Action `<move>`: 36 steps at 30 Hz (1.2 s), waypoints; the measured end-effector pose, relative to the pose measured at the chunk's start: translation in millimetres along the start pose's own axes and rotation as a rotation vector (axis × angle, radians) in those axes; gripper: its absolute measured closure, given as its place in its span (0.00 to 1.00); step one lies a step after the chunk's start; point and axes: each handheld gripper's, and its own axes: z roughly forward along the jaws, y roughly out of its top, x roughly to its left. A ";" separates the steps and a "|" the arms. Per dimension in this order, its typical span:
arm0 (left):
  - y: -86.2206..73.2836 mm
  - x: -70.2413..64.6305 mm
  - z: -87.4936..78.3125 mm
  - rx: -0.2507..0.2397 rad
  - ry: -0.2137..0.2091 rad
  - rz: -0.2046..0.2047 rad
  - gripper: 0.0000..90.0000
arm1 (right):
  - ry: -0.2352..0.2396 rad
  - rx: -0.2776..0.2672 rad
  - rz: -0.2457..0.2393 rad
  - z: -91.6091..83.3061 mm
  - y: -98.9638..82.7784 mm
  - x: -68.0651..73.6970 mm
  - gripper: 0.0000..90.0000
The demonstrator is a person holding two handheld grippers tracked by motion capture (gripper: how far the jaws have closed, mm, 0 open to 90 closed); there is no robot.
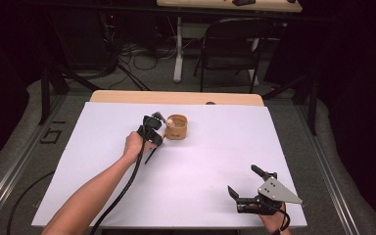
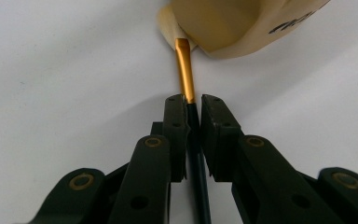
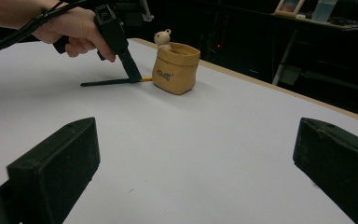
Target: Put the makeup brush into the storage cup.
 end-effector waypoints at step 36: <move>-3.4 14.5 -9.7 -0.046 -0.003 -0.036 0.93 | -0.003 0.003 -0.001 -0.1 -0.1 -0.1 0.00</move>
